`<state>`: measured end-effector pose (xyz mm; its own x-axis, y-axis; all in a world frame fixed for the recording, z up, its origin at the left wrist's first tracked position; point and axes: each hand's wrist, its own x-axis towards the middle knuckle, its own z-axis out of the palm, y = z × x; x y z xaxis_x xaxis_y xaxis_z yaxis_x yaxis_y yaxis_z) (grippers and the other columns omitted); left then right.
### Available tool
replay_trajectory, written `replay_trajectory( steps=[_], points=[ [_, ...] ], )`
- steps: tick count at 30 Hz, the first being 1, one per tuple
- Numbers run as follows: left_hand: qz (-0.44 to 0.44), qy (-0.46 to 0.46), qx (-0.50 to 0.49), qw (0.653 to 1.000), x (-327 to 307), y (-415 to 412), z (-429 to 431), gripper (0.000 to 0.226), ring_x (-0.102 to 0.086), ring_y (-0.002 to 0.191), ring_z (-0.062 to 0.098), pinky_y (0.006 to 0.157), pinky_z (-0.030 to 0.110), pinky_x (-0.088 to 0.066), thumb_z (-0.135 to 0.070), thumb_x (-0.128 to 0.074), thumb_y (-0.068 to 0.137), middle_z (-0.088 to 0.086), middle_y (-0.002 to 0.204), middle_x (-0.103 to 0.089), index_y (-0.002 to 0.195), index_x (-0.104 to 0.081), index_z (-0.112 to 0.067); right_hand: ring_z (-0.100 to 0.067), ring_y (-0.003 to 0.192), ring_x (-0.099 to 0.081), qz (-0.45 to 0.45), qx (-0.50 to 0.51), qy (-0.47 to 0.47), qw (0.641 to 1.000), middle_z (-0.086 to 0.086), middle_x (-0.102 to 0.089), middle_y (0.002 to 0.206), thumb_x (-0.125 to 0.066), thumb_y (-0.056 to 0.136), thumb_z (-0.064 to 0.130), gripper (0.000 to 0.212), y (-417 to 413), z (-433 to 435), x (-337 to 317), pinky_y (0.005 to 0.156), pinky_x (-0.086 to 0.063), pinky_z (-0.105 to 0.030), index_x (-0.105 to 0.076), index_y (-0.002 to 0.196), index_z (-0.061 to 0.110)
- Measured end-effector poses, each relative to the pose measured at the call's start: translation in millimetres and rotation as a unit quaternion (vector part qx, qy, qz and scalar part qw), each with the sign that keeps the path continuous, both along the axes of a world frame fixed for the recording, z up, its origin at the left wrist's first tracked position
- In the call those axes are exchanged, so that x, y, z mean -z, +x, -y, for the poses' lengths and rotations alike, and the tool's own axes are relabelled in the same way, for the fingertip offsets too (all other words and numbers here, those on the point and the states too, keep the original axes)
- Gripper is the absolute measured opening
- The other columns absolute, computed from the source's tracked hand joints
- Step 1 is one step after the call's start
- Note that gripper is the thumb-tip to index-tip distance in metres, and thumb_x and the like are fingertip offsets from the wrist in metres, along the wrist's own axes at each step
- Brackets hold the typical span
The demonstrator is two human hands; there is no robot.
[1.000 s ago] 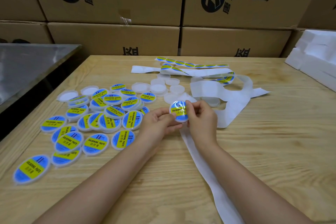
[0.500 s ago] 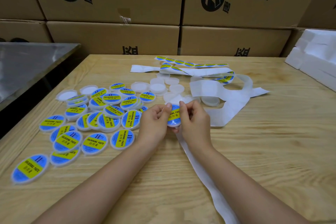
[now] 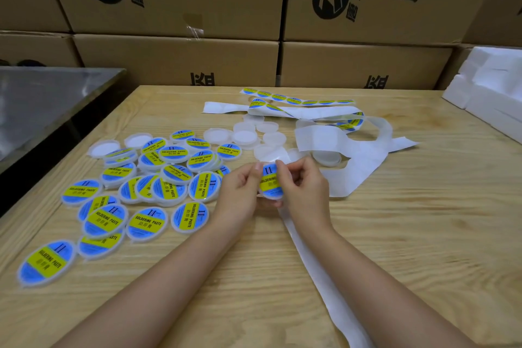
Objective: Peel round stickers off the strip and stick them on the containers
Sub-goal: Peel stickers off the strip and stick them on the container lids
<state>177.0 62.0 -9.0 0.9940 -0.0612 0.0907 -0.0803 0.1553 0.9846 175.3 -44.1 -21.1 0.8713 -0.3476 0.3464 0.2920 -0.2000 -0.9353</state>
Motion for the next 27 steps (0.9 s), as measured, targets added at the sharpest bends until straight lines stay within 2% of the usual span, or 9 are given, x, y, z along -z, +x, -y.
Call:
replay_trajectory(
  steps=[3,6,10,13,17,20,23,25,27],
  points=[
    [-0.002,0.015,-0.064,0.998,0,5,-5,0.030,-0.066,0.077,0.026,0.077,0.046,-0.054,-0.021,-0.045,0.098,0.011,0.079,-0.070,0.081,-0.069,-0.016,-0.004,0.059,-0.059,0.001,-0.030,-0.075,0.997,0.007,-0.061,0.068,-0.075,0.077,0.027,0.028,-1,-5,2,0.053,-0.047,-0.018,-0.047,0.076,0.023],
    [-0.023,0.005,-0.085,0.996,-1,6,-8,0.028,-0.066,0.078,0.028,0.079,0.047,-0.052,-0.022,-0.048,0.097,0.015,0.083,-0.071,0.081,-0.070,-0.015,0.005,0.064,-0.058,0.007,-0.079,-0.099,0.992,0.014,-0.061,0.077,-0.078,0.074,0.023,0.035,-1,-5,1,0.055,-0.040,-0.008,-0.045,0.083,0.029],
    [-0.037,-0.025,-0.089,0.995,-5,9,-14,0.023,-0.065,0.076,0.028,0.079,0.050,-0.053,-0.020,-0.050,0.095,0.014,0.083,-0.070,0.089,-0.069,-0.010,-0.011,0.066,-0.064,0.000,-0.166,-0.068,0.984,0.009,-0.066,0.081,-0.072,0.080,0.014,0.026,-3,1,1,0.060,-0.052,-0.026,-0.052,0.088,0.029],
    [-0.037,-0.031,-0.032,0.998,-8,8,-20,0.022,-0.067,0.078,0.031,0.076,0.052,-0.056,-0.012,-0.053,0.093,0.016,0.090,-0.071,0.108,-0.065,-0.001,-0.019,0.067,-0.064,-0.017,-0.171,0.032,0.985,-0.004,-0.068,0.082,-0.066,0.085,0.006,0.017,-1,4,0,0.060,-0.052,-0.030,-0.059,0.087,0.021],
    [-0.057,-0.038,0.067,0.995,-7,1,-21,0.051,-0.066,0.095,0.033,0.085,0.049,-0.054,0.013,-0.057,0.082,0.015,0.104,-0.069,0.129,-0.049,-0.006,-0.015,0.051,-0.060,-0.042,-0.158,0.131,0.978,-0.012,-0.065,0.071,-0.057,0.090,0.002,0.006,1,9,-4,0.051,-0.053,-0.027,-0.062,0.091,0.002],
    [-0.034,0.027,0.056,0.998,-5,3,-22,0.057,-0.064,0.100,0.033,0.091,0.048,-0.049,0.014,-0.055,0.084,0.016,0.110,-0.066,0.134,-0.044,-0.009,-0.016,0.047,-0.055,-0.050,-0.147,0.124,0.980,-0.014,-0.058,0.059,-0.052,0.094,0.005,0.015,1,13,-4,0.051,-0.053,-0.029,-0.063,0.095,-0.005],
    [-0.021,0.017,0.018,0.999,-7,7,-20,0.049,-0.069,0.085,0.018,0.073,0.036,-0.058,0.014,-0.053,0.085,0.008,0.103,-0.068,0.130,-0.047,-0.003,-0.015,0.048,-0.053,-0.059,-0.131,0.117,0.983,-0.012,-0.058,0.062,-0.047,0.096,0.006,0.018,1,12,-5,0.056,-0.053,-0.033,-0.060,0.108,0.004],
    [-0.018,0.026,-0.044,0.999,-11,10,-22,0.045,-0.068,0.073,0.009,0.063,0.025,-0.058,0.013,-0.051,0.087,0.005,0.100,-0.067,0.128,-0.050,-0.004,-0.015,0.051,-0.054,-0.070,-0.127,0.116,0.983,-0.008,-0.064,0.071,-0.048,0.096,0.006,0.032,1,9,-4,0.062,-0.054,-0.039,-0.046,0.125,0.020],
    [0.025,0.140,-0.136,0.981,-13,16,-30,0.045,-0.061,0.065,0.007,0.063,0.023,-0.053,0.006,-0.049,0.088,0.004,0.090,-0.066,0.130,-0.052,-0.010,-0.013,0.053,-0.055,-0.080,-0.116,0.122,0.983,-0.006,-0.066,0.075,-0.049,0.096,0.007,0.042,2,8,-3,0.065,-0.054,-0.041,-0.036,0.132,0.024]
  ],
)
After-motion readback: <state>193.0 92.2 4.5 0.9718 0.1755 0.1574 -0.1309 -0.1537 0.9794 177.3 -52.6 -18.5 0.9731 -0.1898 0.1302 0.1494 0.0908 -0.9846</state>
